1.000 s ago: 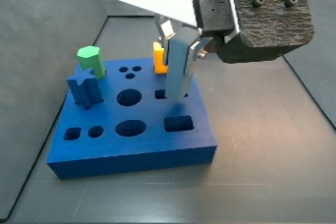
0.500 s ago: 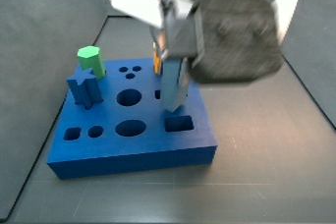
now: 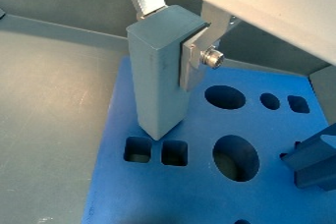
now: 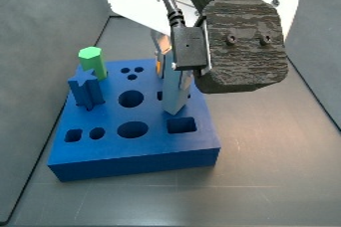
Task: Pick up the rectangle object. Move up. Place the rectangle object on the fixture. Regrasp the rectangle object. Move to above the board. Insert the rectangle object.
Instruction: Insert the rectangle object.
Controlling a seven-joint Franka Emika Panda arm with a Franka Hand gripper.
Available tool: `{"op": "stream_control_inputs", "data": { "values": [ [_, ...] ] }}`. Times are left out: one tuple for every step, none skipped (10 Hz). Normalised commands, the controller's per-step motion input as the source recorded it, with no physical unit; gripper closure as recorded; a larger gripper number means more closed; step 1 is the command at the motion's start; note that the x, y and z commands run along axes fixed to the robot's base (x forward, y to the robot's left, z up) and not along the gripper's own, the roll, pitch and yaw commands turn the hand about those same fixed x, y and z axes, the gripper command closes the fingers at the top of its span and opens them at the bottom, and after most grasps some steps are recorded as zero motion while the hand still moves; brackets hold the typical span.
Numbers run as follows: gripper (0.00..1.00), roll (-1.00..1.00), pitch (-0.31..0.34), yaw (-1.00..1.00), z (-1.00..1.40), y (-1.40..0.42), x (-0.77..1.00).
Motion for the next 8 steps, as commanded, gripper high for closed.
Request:
{"op": "stream_control_inputs", "data": {
  "values": [
    [1.00,0.00,0.000,0.00,-0.06,0.00,0.01],
    [1.00,0.00,0.000,0.05,-0.11,0.00,0.14],
    [1.00,-0.05,-0.037,0.00,0.00,0.00,0.05],
    [1.00,0.00,-0.043,0.00,0.00,-0.21,0.01],
    [1.00,0.23,0.086,-0.33,0.21,-0.77,0.00],
    [1.00,0.31,0.246,-0.37,0.91,-0.55,0.00],
    [1.00,0.39,0.191,-0.37,0.93,-0.45,0.10],
    [1.00,0.09,0.000,-0.73,0.33,-0.27,0.15]
  ]
}}
